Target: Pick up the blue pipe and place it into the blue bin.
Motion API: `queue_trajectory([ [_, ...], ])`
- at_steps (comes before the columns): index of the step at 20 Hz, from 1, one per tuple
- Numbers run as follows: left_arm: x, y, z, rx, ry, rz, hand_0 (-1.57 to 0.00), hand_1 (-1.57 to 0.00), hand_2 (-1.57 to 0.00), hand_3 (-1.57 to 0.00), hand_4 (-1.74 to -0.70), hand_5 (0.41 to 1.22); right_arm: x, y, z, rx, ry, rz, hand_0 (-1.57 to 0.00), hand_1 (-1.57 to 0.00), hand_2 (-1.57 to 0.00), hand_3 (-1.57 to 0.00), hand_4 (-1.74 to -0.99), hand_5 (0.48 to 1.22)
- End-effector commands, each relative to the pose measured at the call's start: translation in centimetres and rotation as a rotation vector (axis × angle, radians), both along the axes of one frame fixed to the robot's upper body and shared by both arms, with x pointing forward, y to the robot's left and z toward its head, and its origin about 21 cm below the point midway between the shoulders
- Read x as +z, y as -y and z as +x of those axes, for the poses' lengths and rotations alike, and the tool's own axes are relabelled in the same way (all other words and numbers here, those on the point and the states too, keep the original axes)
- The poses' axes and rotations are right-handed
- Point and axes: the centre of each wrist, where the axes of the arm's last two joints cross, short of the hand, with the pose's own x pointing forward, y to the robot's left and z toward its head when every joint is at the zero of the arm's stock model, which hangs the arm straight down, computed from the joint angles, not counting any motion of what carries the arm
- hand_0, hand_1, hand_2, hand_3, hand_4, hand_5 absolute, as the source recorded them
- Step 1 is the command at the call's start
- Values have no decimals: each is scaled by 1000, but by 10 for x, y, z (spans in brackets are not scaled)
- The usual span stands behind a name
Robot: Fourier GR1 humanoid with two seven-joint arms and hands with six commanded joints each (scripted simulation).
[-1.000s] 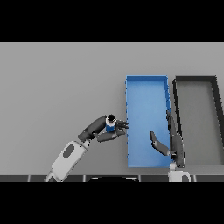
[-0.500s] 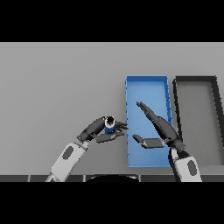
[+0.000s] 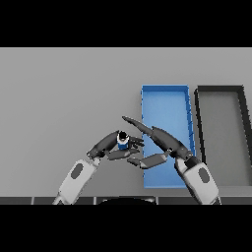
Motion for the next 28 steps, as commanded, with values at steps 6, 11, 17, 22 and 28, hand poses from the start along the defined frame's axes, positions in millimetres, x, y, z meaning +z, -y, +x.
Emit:
queue_trajectory([
  [6,2,3,1,2,-26,22,-1571,-1571,-1571,-1571,-1469,1221,14,-33,20,73,8,-78,-23,-32,-83,1,-1186,521],
  [11,0,-1,4,9,-35,36,-1571,-1571,-1571,-1571,-1517,1221,15,-48,36,120,11,-113,-323,-362,-377,-242,-1278,485],
  [17,2,1,3,13,-54,20,-1571,-1571,-1571,-1523,-1677,1221,13,-63,37,165,-21,-64,-1215,-1215,-1233,-1021,-1581,650],
  [22,3,0,2,3,-78,1,-1571,-1571,-1571,-1441,-1718,1221,7,-66,37,184,2,-33,-1454,-1454,-1460,-1357,-1680,1034],
  [28,6,0,4,10,-41,7,-1571,-1571,-1571,-1422,-1731,1221,5,-68,32,174,18,17,-1540,-1540,-1542,-1515,-1725,1172],
])
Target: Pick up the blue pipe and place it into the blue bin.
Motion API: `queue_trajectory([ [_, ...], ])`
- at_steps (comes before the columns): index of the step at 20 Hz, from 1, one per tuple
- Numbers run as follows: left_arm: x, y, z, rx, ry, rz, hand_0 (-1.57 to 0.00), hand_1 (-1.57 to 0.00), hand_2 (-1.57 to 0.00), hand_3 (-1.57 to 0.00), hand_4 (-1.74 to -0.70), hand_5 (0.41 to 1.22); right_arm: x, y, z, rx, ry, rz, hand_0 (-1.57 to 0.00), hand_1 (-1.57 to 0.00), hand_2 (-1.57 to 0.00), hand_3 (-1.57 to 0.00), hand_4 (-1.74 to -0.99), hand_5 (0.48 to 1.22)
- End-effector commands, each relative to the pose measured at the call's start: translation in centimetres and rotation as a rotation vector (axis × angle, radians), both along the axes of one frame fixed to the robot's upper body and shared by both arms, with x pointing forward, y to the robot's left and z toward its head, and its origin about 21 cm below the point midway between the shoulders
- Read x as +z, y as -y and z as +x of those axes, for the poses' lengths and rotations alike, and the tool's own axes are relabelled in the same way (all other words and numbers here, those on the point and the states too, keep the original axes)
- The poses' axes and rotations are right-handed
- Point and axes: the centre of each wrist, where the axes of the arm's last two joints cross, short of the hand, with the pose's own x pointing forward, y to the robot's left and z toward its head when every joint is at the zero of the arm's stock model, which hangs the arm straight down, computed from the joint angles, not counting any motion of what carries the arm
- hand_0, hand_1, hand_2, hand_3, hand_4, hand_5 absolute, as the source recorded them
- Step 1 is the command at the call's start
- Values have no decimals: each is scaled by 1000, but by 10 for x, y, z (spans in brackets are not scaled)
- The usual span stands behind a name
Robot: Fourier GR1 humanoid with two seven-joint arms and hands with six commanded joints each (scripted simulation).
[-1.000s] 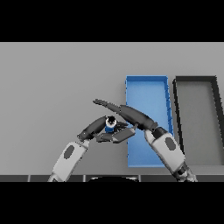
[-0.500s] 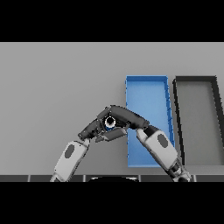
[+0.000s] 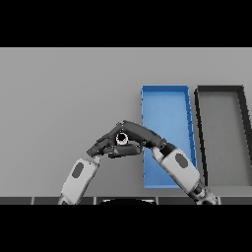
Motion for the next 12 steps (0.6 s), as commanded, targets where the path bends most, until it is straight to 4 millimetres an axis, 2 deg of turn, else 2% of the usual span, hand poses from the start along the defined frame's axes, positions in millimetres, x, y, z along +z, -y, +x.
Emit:
queue_trajectory([
  [1,0,1,-1,11,12,5,-1571,-1571,-1571,-1424,-1730,1221,-1,2,-1,-9,9,10,-1547,-1547,-1548,-1526,-1728,1182],
  [2,0,-1,1,28,51,4,-1571,-1571,-1571,-1454,-1724,1221,0,-2,-2,-12,12,12,-1551,-1551,-1552,-1535,-1731,1190],
  [3,1,-4,0,43,71,19,-1462,-1342,-1293,-1166,-1599,1221,2,-3,-1,-23,23,8,-1555,-1555,-1556,-1542,-1733,1196],
  [5,-1,-7,1,-19,65,43,-935,-858,-827,-746,-1372,1221,3,-4,-4,-32,12,-5,-1561,-1561,-1561,-1553,-1736,1205],
  [7,-1,-11,0,-41,65,91,-598,-549,-529,-477,-1206,1221,3,-7,-4,-39,-12,-14,-1565,-1565,-1565,-1559,-1738,1211],
  [9,1,-8,-1,-31,54,132,-383,-351,-338,-305,-1085,1029,4,-7,-4,-52,-6,-19,-1567,-1567,-1567,-1563,-1739,1214],
  [12,3,-7,-1,1,6,154,-195,-179,-173,-156,-996,770,5,-7,-9,-62,12,-8,-1569,-1569,-1569,-1567,-1740,1218],
])
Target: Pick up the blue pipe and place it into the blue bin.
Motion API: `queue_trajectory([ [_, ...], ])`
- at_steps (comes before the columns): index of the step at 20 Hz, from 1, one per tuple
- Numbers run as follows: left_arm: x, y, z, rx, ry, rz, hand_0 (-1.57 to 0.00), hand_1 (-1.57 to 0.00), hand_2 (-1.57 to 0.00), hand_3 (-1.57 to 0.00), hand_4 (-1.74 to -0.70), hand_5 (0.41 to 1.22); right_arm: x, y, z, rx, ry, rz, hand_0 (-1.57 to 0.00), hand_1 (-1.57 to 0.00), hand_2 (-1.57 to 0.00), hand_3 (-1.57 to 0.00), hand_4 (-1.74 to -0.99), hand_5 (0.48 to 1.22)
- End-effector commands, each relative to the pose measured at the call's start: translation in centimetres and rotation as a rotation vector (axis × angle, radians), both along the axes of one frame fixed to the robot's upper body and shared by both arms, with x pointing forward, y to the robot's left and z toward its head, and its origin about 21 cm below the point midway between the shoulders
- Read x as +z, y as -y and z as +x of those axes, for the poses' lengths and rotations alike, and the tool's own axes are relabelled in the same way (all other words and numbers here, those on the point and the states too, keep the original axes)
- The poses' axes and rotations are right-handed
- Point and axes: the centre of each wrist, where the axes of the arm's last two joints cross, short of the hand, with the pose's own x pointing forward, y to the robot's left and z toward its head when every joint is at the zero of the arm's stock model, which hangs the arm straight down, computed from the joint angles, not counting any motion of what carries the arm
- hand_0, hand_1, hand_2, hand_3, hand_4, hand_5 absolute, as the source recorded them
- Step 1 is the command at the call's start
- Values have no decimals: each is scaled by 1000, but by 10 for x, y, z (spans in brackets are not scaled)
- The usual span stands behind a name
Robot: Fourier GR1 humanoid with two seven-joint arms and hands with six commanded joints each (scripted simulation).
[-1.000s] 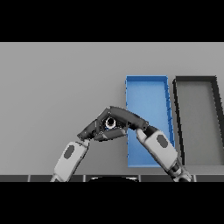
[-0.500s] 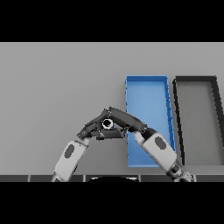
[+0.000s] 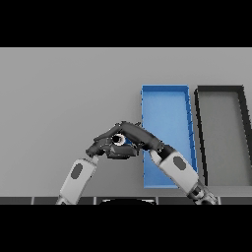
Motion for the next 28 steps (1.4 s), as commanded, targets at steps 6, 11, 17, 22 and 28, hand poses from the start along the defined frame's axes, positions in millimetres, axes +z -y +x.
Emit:
queue_trajectory([
  [6,-8,-5,1,15,-29,17,-50,-46,-45,-40,-947,513,-2,1,2,17,-16,56,-1570,-1570,-1570,-1570,-1741,1220],
  [11,-13,-2,1,31,-45,41,-16,-14,-14,-12,-913,470,30,7,8,35,-122,173,-1571,-1571,-1571,-1571,-1741,1221],
  [17,-12,-3,2,20,-59,48,-3,-3,-3,-3,-906,437,104,24,31,84,-76,288,-1571,-1571,-1571,-1571,-1741,1221],
  [22,-8,-4,2,33,-52,65,0,0,0,0,-892,428,153,59,57,-187,26,343,-1571,-1571,-1571,-1571,-1741,1221],
  [28,-9,-7,3,37,-27,74,1,1,1,1,-877,412,134,123,90,-461,-42,290,-1571,-1571,-1571,-1571,-1741,1221],
])
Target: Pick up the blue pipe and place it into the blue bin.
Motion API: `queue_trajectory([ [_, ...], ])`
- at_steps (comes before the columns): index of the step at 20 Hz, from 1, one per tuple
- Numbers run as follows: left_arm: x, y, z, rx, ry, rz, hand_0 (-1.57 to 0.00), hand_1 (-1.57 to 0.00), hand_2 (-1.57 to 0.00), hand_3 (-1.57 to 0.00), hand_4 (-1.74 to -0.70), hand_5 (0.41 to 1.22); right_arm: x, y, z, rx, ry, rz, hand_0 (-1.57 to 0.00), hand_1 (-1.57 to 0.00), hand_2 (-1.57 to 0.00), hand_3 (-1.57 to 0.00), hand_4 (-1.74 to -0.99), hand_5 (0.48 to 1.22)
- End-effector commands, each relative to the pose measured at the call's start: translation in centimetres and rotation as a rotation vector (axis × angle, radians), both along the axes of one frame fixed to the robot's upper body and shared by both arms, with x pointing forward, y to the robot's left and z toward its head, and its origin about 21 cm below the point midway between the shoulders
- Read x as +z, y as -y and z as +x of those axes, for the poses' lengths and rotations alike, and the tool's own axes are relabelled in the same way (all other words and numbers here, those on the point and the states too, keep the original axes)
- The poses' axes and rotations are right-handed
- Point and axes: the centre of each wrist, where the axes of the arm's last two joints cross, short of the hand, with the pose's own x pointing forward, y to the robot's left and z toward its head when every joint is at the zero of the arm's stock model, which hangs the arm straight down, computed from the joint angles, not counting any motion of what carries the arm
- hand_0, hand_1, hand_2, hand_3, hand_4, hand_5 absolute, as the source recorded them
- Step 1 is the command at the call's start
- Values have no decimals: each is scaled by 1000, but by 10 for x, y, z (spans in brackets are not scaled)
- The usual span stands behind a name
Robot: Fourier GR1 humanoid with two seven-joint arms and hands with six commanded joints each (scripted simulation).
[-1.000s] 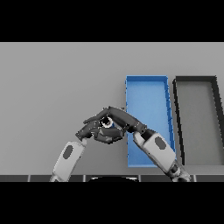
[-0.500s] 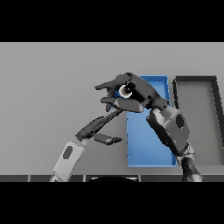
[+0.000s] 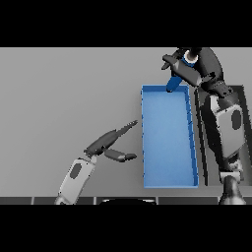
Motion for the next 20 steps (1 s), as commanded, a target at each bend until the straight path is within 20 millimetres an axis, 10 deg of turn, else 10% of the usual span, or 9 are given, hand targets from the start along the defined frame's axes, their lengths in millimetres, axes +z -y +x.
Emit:
queue_trajectory([
  [1,0,-5,-1,1,4,4,1,1,1,1,-874,413,-11,10,1,-22,-30,6,-1571,-1571,-1571,-1571,-1741,1221],
  [7,2,-6,-1,-3,-6,-13,1,1,1,1,-870,421,-78,47,-14,-156,-242,-4,-1571,-1571,-1571,-1571,-1741,1221],
  [17,-3,-5,-11,2,-17,-18,1,1,1,1,-888,422,-164,51,-53,-400,-589,-70,-1571,-1571,-1571,-1521,-1741,1221],
  [20,-3,-6,-9,-4,-16,-12,1,1,1,1,-885,420,-183,48,-54,-470,-669,-149,-1571,-1571,-1571,-1024,-1741,1221],
])
